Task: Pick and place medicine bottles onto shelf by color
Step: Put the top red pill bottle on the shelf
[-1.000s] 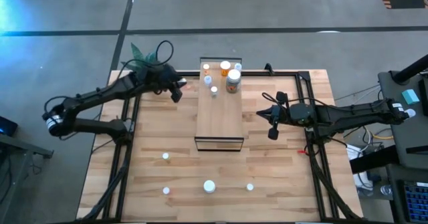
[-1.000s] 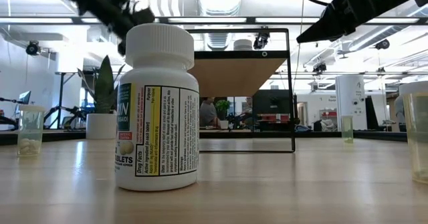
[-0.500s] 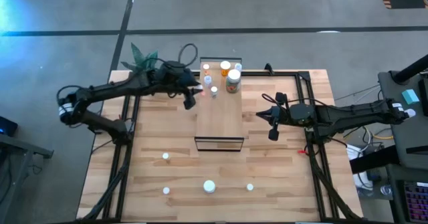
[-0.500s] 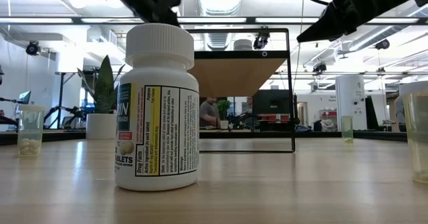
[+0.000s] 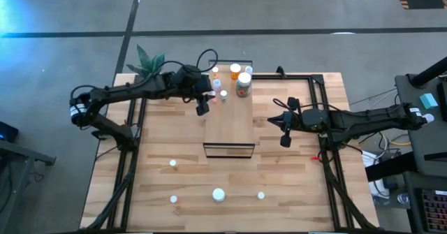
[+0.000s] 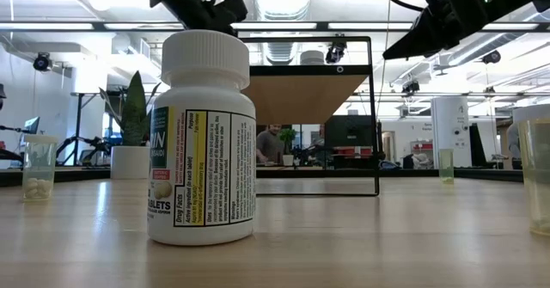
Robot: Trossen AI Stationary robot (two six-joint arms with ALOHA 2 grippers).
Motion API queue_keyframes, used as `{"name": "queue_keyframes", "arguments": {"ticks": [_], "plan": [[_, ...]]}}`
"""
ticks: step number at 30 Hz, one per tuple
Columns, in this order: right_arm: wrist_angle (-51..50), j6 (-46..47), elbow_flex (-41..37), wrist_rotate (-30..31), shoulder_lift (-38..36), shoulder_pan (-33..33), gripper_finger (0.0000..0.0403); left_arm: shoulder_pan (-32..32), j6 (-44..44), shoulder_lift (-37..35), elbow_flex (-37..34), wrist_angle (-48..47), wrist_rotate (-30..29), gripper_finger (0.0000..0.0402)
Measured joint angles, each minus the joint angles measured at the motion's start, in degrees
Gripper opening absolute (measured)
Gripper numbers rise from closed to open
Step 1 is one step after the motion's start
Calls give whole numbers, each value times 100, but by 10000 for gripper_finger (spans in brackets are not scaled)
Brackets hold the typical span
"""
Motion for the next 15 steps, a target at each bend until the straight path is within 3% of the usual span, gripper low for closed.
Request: {"name": "queue_keyframes", "arguments": {"ticks": [15], "plan": [[2, 0, -2, 4, 0, 0, 9, 0, 4, 2, -56, -74, 52, 98]]}}
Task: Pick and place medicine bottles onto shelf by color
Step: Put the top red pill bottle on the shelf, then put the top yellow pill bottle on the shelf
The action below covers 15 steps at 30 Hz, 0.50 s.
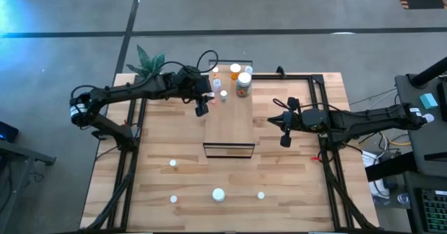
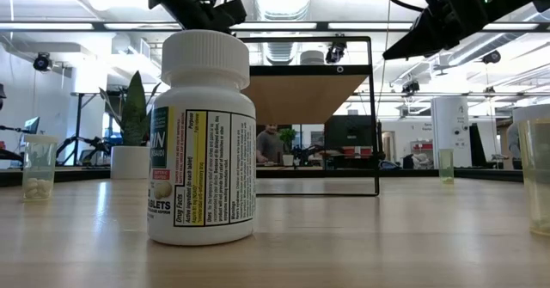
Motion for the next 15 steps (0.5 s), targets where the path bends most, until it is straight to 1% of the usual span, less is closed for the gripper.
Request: {"name": "queue_keyframes", "arguments": {"ticks": [5, 7, 15], "plan": [[32, 55, 0, 0, 0, 0, 9, 0, 0, 0, -29, 22, 20, 99], [44, 55, 0, 2, 0, 0, 9, 0, -3, 0, -29, 22, 22, 105], [42, 55, 0, 7, 0, 0, 9, -2, -44, 2, -47, -11, 26, 169]]}}
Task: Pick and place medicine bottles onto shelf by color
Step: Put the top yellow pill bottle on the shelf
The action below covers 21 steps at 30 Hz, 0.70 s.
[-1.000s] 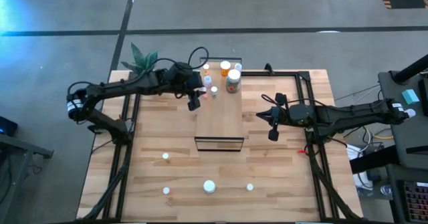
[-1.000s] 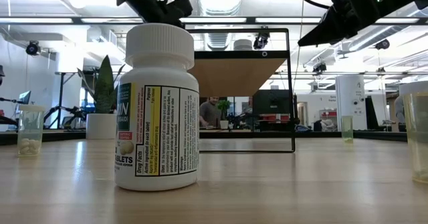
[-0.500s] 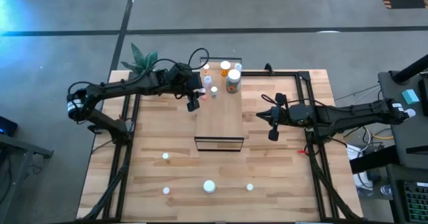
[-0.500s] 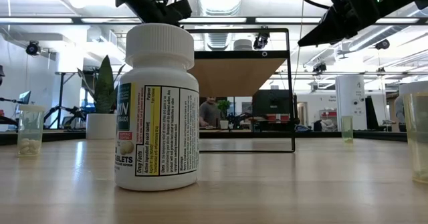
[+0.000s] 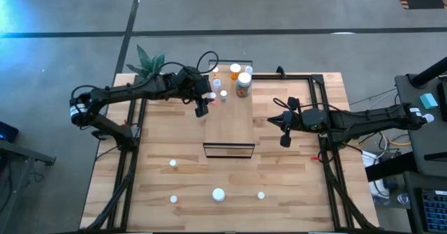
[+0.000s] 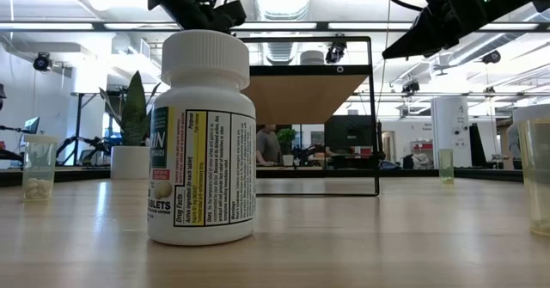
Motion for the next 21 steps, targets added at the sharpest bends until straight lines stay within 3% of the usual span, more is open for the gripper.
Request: {"name": "queue_keyframes", "arguments": {"ticks": [6, 21], "plan": [[1, 0, 0, 2, 0, 0, 9, 0, -12, 0, 0, 4, 0, 195], [0, 0, 0, 4, 0, 2, 9, 0, 12, -43, 157, 14, 11, 197]]}}
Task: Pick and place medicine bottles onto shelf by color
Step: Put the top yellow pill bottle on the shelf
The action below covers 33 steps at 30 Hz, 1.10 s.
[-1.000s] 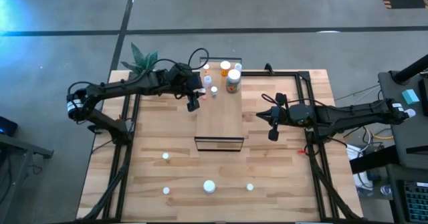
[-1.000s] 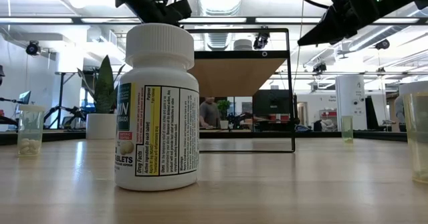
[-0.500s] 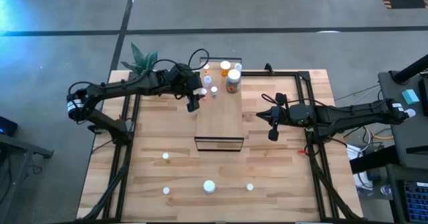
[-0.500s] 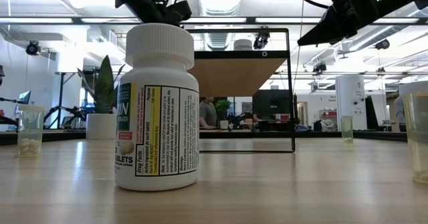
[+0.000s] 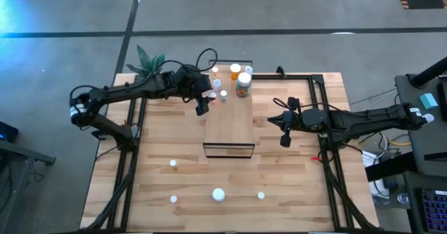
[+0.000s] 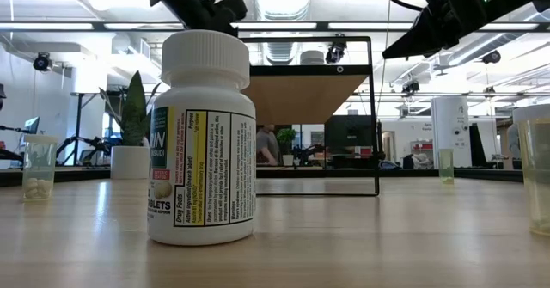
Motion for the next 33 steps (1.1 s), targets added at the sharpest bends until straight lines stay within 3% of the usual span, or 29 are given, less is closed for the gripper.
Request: {"name": "queue_keyframes", "arguments": {"ticks": [13, 22, 27, 33], "plan": [[-19, 127, 58, 4, 2, -2, 9, -11, 294, -1055, -446, 409, -4, 181], [2, 373, 168, 615, 2, -3, 25, -17, -123, -2339, -2597, 2583, 437, 105], [-49, 974, 170, 816, 22, -4, 64, -15, -424, -2873, -3852, 3988, 436, 55], [-333, 1928, 177, 847, 52, -4, 126, -15, -685, -3280, -4874, 5113, 415, 6]]}}
